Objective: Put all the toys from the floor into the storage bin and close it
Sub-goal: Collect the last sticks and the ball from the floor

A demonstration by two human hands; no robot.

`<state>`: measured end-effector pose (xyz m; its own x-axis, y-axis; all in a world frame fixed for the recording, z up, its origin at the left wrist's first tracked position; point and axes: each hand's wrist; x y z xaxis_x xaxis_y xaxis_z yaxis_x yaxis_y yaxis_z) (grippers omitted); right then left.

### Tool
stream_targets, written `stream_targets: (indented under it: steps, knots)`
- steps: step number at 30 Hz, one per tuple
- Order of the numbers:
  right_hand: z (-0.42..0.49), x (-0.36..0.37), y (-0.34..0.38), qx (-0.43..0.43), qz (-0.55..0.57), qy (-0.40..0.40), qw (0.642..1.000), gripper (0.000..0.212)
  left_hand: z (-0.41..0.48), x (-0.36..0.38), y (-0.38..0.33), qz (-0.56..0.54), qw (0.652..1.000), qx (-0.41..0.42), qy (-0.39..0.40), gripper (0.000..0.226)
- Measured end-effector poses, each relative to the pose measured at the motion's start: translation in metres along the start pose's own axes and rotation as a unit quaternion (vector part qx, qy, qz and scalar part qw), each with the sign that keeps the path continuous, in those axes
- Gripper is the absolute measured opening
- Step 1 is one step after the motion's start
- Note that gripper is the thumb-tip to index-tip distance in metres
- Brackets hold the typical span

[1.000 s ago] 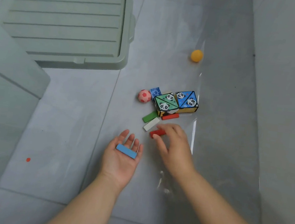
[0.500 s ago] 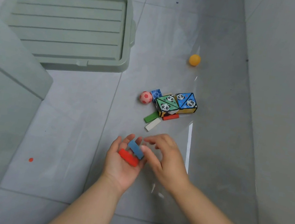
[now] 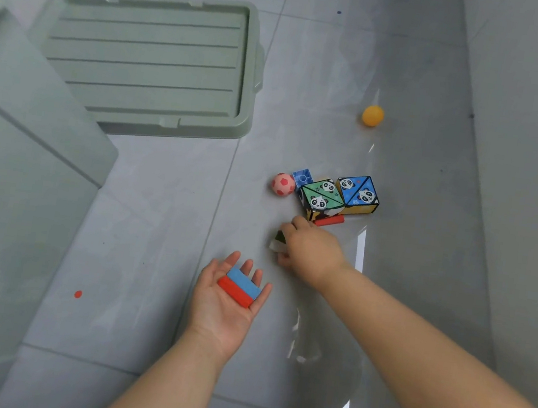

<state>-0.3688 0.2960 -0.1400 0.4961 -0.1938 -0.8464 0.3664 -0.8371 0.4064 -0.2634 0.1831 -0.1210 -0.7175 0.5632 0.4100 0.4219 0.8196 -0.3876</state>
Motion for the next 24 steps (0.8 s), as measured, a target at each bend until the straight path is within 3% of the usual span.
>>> stream_targets:
  steps: [3, 8, 11, 13, 16, 18, 21, 24]
  knots:
    - [-0.026, -0.012, 0.025, 0.033, 0.223, -0.097, 0.97, 0.04, 0.003, 0.001, -0.001, -0.02, 1.0, 0.001, 0.021, 0.043]
    - [-0.055, -0.036, 0.044, -0.075, 0.293, -0.124, 0.945, 0.057, 0.005, 0.021, -0.01, -0.048, 0.994, 0.01, 0.094, 0.041]
    - [-0.017, -0.073, -0.008, -0.04, 0.329, -0.277, 0.902, 0.053, 0.006, 0.032, -0.017, -0.059, 0.99, 0.026, 0.123, 0.029]
    - [0.03, -0.1, -0.056, 0.002, 0.261, -0.34, 0.903, 0.049, 0.007, 0.037, -0.017, -0.039, 0.993, 0.027, 0.112, 0.022]
    - [0.096, -0.126, -0.117, 0.101, 0.148, -0.275, 0.944, 0.064, 0.003, 0.043, -0.016, -0.016, 0.997, 0.006, 0.077, 0.02]
    - [0.124, -0.131, -0.137, 0.137, 0.112, -0.215, 0.96, 0.071, -0.003, 0.039, -0.012, -0.009, 0.998, -0.006, 0.067, 0.047]
    - [0.146, -0.131, -0.148, 0.156, 0.095, -0.145, 0.973, 0.074, -0.012, 0.024, -0.003, -0.009, 0.999, -0.018, 0.05, 0.055]
    - [0.161, -0.127, -0.149, 0.142, 0.057, -0.08, 0.985, 0.073, -0.018, 0.006, 0.006, -0.019, 0.997, -0.04, 0.057, 0.082]
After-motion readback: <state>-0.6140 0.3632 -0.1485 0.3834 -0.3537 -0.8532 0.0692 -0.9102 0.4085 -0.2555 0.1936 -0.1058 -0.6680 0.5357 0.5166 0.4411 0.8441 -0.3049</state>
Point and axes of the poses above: each hand's wrist, its own z-axis towards the middle knuckle, its own x-axis out of the palm, y = z × x, and after that the axes turned 14 degrees about z, right-handed
